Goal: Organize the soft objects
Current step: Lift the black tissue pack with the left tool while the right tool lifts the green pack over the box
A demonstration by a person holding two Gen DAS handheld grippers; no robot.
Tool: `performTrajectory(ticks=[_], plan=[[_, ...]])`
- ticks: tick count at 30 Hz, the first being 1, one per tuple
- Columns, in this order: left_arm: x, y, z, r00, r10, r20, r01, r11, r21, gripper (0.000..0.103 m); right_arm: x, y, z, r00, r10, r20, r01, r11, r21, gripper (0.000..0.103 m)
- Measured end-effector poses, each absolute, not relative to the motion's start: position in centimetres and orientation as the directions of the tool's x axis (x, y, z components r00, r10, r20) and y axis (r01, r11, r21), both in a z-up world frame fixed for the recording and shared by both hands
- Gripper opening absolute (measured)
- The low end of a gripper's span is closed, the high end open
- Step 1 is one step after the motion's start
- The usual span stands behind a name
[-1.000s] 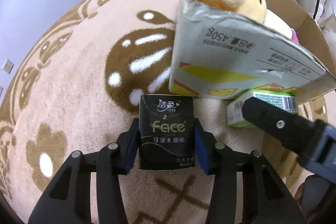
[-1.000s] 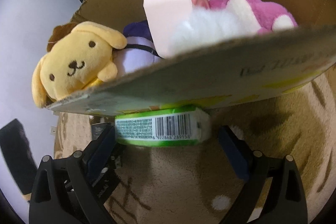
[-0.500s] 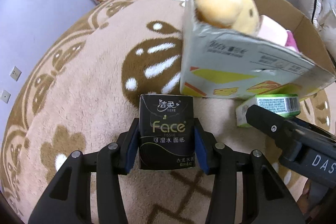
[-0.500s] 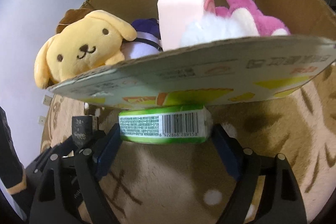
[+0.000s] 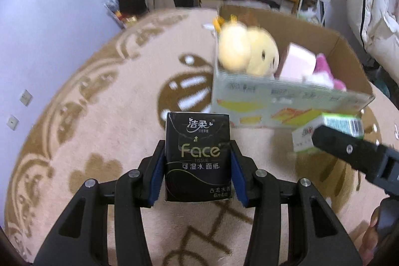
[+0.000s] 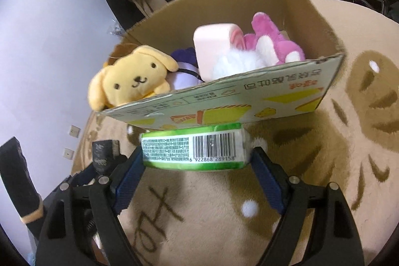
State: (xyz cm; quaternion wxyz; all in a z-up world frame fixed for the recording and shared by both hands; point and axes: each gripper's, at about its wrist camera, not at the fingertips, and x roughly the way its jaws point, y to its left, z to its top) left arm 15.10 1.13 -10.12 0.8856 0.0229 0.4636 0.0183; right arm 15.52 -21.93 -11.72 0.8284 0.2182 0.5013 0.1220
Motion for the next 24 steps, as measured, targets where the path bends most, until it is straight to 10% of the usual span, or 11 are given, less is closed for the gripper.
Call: performTrajectory(ticks=[24], plan=[[16.9,-0.4,4.9,0.82,0.059,-0.569,0.016,0.992,0.125,0.046,15.0,-26.0,0.2,0.68,0.43,-0.594,-0.148,0.874,0.463,0.089]])
